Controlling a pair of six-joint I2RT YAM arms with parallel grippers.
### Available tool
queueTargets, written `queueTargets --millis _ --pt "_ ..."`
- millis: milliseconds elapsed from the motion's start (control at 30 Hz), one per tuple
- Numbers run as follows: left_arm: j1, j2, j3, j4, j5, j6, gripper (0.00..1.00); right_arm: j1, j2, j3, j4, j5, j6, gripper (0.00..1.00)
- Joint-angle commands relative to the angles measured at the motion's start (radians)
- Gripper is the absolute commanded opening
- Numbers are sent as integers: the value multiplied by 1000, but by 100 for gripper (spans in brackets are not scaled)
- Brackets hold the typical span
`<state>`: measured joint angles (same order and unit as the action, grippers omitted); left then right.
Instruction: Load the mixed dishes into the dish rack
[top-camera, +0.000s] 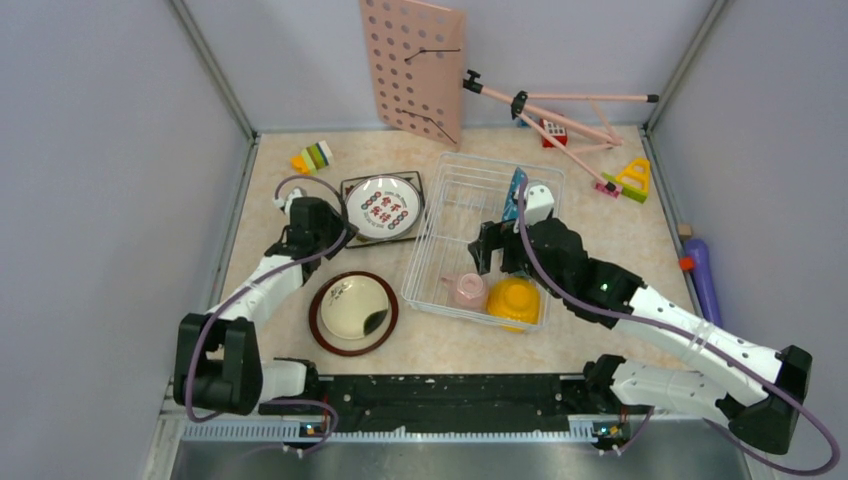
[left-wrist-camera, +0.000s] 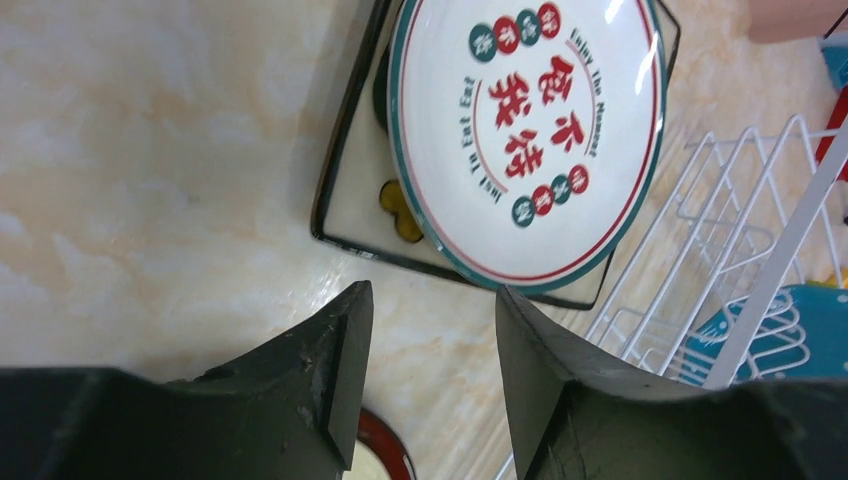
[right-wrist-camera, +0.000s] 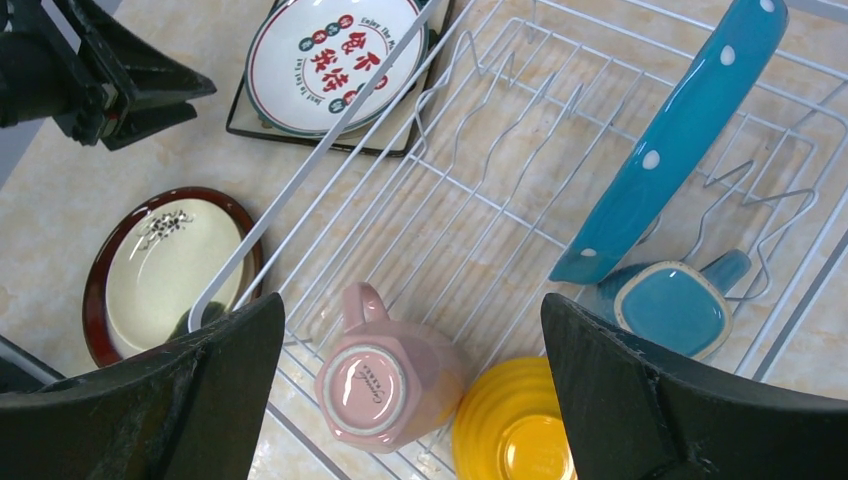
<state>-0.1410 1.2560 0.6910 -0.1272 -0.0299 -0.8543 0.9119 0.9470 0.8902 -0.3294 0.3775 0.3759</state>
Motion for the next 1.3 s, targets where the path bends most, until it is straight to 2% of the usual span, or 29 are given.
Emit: queueTargets --millis 0,167,467,700,767,867,900,1000,1100,1267 --pt "10 87 83 78 15 -14 53 -15 23 35 49 -13 -11 96" --pt "11 187 145 59 59 -44 50 -22 27 44 55 -15 -14 96" --pt "11 308 174 57 1 -105 50 -24 3 50 45 -7 -14 96" --pt "11 405 170 152 24 -136 50 -25 -3 72 27 -5 -11 96" --pt "12 423 170 160 25 -147 44 -24 -5 77 24 -5 -9 96" --pt "18 411 159 146 7 -165 15 -24 -13 75 22 -12 2 96" --pt "19 394 150 143 -5 -165 12 -24 -15 73 21 -15 6 96" --pt "20 312 123 133 -37 -142 8 -25 -14 70 11 -26 15 96" --pt "21 222 116 67 -37 -116 0 -25 -11 70 4 -37 18 96" --pt "26 39 80 6 -53 -95 0 -24 -2 70 17 -66 25 96"
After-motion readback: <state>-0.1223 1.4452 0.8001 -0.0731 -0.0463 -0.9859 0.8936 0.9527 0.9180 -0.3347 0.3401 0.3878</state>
